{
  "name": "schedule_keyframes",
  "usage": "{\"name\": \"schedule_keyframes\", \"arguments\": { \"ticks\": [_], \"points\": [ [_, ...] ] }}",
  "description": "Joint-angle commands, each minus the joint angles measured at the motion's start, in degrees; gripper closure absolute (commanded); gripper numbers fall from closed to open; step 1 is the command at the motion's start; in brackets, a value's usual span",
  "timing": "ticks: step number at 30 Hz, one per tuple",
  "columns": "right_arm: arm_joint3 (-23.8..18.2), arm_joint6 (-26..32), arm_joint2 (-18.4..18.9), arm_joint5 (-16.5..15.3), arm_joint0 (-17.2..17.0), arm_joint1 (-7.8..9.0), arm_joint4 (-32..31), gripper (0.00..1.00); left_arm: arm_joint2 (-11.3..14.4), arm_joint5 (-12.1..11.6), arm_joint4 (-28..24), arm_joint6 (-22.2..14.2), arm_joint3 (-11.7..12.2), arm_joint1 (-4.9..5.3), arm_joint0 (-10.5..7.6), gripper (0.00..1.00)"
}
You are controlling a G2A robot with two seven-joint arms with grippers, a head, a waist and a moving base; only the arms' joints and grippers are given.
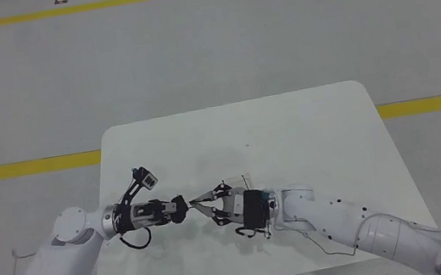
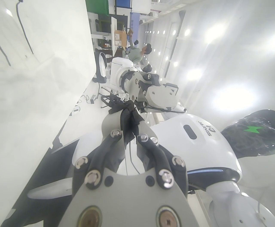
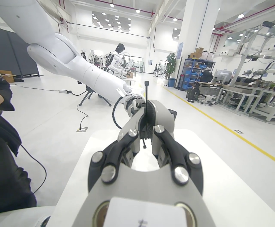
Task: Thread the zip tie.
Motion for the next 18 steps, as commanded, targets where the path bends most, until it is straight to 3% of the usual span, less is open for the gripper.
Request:
{"name": "schedule_keyframes", "arguments": {
  "ticks": [1,9,18],
  "points": [
    [-0.11,-0.55,-0.61,0.0,0.44,0.26,0.12,1.0,-0.36,0.03,0.53,-0.08,-0.01,0.24,-0.03,1.0],
    [-0.35,-2.53,-4.27,0.0,3.07,1.23,0.35,1.0,-0.36,0.22,0.73,-0.08,-1.59,1.64,0.46,1.0],
    [-0.2,-4.98,-8.86,0.0,6.42,1.42,1.53,1.0,3.87,-0.32,-1.14,-0.08,-2.52,3.78,-0.83,1.0]
  ]
}}
